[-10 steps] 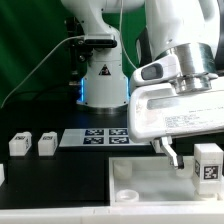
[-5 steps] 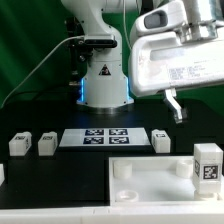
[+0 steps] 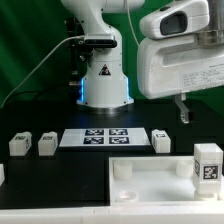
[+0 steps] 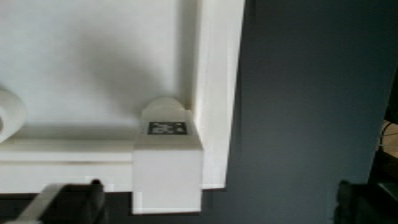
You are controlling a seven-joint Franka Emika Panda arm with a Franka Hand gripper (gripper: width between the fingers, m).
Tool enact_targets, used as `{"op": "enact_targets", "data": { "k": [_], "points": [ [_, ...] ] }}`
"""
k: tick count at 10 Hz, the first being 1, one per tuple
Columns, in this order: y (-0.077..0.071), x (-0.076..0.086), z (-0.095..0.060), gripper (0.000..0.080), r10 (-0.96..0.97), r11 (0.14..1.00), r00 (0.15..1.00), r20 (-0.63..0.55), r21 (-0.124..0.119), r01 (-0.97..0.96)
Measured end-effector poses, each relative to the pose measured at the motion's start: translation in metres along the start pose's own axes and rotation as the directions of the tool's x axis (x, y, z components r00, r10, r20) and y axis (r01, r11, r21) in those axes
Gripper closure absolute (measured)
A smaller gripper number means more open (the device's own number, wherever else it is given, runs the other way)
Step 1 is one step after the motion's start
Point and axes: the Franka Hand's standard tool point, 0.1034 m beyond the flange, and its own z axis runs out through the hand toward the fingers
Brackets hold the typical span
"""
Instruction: Assemble one leg
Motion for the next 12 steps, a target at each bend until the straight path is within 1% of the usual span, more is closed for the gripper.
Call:
{"op": "enact_targets", "data": {
  "k": [3, 4, 5, 7, 8, 11, 12],
  "points": [
    [0.001, 0.000, 0.003, 0.0150, 0.003, 1.000, 1.000, 0.001, -0.001, -0.003],
    [0.005, 0.005, 0.008, 0.0150, 0.034, 0.999, 0.999, 0.006, -0.019, -0.034],
    [0.007, 0.011, 0.013, 0.0150, 0.038, 0.999, 0.999, 0.005, -0.023, -0.038],
    [0.014, 0.014, 0.025, 0.0150, 0.044, 0.999, 0.999, -0.001, -0.027, -0.044],
    [0.018, 0.014, 0.033, 0.0150, 0.050, 0.998, 0.999, 0.000, -0.029, -0.050],
    [0.019, 0.015, 0.055, 0.0150, 0.052, 0.998, 0.999, -0.007, -0.031, -0.052],
    [0.021, 0.015, 0.059, 0.0150, 0.052, 0.998, 0.999, -0.010, -0.031, -0.052]
  ]
}}
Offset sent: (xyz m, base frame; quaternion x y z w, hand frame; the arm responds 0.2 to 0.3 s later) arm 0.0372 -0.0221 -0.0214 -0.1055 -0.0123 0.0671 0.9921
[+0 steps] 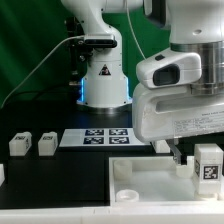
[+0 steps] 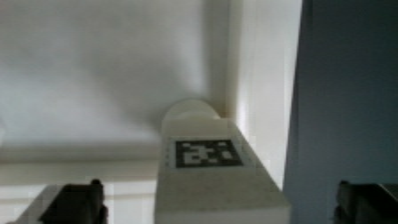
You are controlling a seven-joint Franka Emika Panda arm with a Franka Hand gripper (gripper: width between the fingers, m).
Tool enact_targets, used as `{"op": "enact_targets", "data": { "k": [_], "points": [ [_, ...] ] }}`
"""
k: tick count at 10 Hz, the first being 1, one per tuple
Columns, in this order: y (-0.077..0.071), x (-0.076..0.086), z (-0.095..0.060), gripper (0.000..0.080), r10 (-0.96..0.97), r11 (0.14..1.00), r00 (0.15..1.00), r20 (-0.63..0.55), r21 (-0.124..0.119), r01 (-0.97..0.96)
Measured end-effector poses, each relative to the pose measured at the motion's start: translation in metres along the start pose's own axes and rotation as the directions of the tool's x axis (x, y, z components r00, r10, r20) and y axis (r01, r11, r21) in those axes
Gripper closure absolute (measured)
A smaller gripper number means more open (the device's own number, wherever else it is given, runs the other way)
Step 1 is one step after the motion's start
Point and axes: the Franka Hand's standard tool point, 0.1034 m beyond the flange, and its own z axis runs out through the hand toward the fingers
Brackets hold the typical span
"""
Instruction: Assemble one leg
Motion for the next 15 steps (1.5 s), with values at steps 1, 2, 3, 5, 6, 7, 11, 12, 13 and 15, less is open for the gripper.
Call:
{"op": "enact_targets", "data": {
  "k": [1, 2, 3, 5, 6, 7, 11, 12, 13, 15],
  "points": [
    [0.0012, 0.0007, 0.0017, 0.0150, 0.002, 1.000, 1.000, -0.006, 0.000, -0.002],
    [0.0010, 0.0010, 0.0013, 0.0150, 0.001, 1.000, 1.000, -0.007, 0.000, -0.001],
    [0.0008, 0.0010, 0.0014, 0.0251, 0.016, 1.000, 1.000, -0.006, 0.001, -0.016],
    [0.0005, 0.0010, 0.0015, 0.0425, 0.052, 0.999, 0.999, -0.006, 0.003, -0.052],
    [0.0004, 0.0010, 0.0015, 0.0506, 0.141, 0.990, 0.990, -0.006, 0.004, -0.141],
    [0.0000, 0.0010, 0.0015, 0.0506, 0.239, 0.971, 0.971, -0.005, 0.006, -0.239],
    [0.0044, 0.0066, 0.0022, 0.0506, 0.660, 0.749, 0.750, -0.030, 0.093, -0.656],
    [0.0083, 0.0041, 0.0016, 0.0506, 0.754, 0.653, 0.656, -0.033, 0.158, -0.741],
    [0.0069, 0.0017, 0.0019, 0.0505, 0.819, 0.567, 0.574, -0.020, 0.183, -0.803],
    [0.0045, 0.0009, 0.0028, 0.0505, 0.912, 0.399, 0.409, 0.019, 0.186, -0.898]
  ]
}}
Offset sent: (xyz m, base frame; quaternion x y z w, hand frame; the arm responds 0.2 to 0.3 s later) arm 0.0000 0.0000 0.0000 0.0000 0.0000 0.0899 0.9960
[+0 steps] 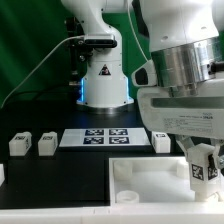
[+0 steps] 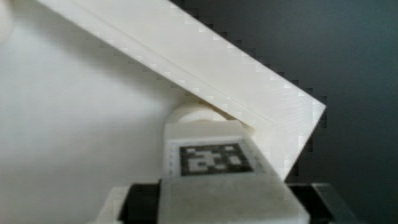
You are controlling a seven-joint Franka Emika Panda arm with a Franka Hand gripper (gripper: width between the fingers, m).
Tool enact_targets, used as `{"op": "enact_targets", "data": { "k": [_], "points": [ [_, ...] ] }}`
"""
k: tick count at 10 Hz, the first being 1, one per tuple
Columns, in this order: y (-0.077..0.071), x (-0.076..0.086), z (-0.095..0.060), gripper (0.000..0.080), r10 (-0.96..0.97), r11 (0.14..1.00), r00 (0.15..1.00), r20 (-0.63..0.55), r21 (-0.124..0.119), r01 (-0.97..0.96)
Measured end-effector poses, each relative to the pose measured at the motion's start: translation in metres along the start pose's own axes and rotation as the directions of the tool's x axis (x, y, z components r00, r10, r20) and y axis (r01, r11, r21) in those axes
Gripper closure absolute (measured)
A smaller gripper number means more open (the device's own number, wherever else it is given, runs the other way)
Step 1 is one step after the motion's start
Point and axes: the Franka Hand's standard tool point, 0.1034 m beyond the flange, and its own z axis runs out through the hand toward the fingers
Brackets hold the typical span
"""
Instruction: Assemble one leg
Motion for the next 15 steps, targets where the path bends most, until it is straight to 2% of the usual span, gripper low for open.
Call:
{"op": "enact_targets", "data": {
  "k": [3, 4, 6, 7, 8, 10, 11, 12, 13, 14, 15],
  "points": [
    [0.000, -0.003, 0.001, 0.0505, 0.245, 0.970, 0.970, 0.009, 0.002, -0.245],
    [-0.001, -0.004, 0.002, 0.0505, 0.364, 0.931, 0.931, 0.017, 0.002, -0.364],
    [-0.004, -0.005, 0.004, 0.0505, 0.615, 0.784, 0.787, 0.037, 0.070, -0.616],
    [-0.004, -0.005, 0.005, 0.0505, 0.755, 0.642, 0.651, 0.080, 0.112, -0.758],
    [-0.005, -0.006, 0.005, 0.0505, 0.777, 0.612, 0.623, 0.089, 0.125, -0.781],
    [-0.004, -0.006, 0.006, 0.0501, 0.731, 0.667, 0.678, 0.079, 0.127, -0.734],
    [-0.004, -0.007, 0.006, 0.0289, 0.730, 0.668, 0.679, 0.079, 0.127, -0.733],
    [-0.003, -0.010, 0.007, 0.0289, 0.620, 0.775, 0.782, 0.058, 0.106, -0.622],
    [-0.002, -0.015, 0.008, 0.0169, 0.465, 0.882, 0.884, 0.040, 0.066, -0.467],
    [-0.004, -0.020, 0.007, 0.0169, 0.309, 0.951, 0.951, 0.028, 0.010, -0.310],
    [-0.005, -0.017, 0.007, 0.0155, 0.221, 0.975, 0.975, 0.018, 0.027, -0.221]
  ]
}}
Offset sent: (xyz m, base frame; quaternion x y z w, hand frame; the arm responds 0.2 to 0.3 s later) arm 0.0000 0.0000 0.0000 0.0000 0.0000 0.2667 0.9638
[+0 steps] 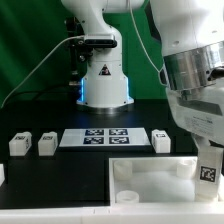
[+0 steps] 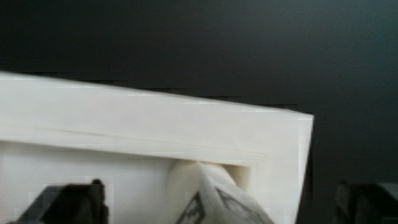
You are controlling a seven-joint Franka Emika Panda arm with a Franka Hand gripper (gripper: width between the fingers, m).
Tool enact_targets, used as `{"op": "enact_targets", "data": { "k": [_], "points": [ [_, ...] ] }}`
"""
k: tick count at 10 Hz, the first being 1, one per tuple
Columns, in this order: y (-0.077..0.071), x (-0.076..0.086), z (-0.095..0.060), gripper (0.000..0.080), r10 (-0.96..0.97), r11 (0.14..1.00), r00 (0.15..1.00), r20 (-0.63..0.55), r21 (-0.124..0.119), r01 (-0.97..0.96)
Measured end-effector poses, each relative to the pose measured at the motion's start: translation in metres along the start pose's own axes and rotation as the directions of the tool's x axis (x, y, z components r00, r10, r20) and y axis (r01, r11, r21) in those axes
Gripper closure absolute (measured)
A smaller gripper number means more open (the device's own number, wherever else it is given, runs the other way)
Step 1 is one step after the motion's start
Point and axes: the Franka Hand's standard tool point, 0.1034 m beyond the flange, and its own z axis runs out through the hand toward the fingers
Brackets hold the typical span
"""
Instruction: Assemble one leg
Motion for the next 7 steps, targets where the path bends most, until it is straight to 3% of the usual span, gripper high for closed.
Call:
{"op": "enact_targets", "data": {
  "k": [3, 5, 6, 7],
  "points": [
    [0.0007, 0.0012, 0.0004, 0.0150, -0.237, 0.972, 0.972, -0.002, -0.003, 0.237],
    [0.0010, 0.0034, -0.0012, 0.0150, -0.494, 0.861, 0.869, 0.030, -0.118, 0.494],
    [-0.0034, 0.0046, -0.0007, 0.0150, -0.548, 0.831, 0.836, 0.025, -0.102, 0.547],
    [-0.0020, 0.0035, 0.0003, 0.0152, -0.499, 0.861, 0.866, 0.022, -0.103, 0.499]
  ]
}}
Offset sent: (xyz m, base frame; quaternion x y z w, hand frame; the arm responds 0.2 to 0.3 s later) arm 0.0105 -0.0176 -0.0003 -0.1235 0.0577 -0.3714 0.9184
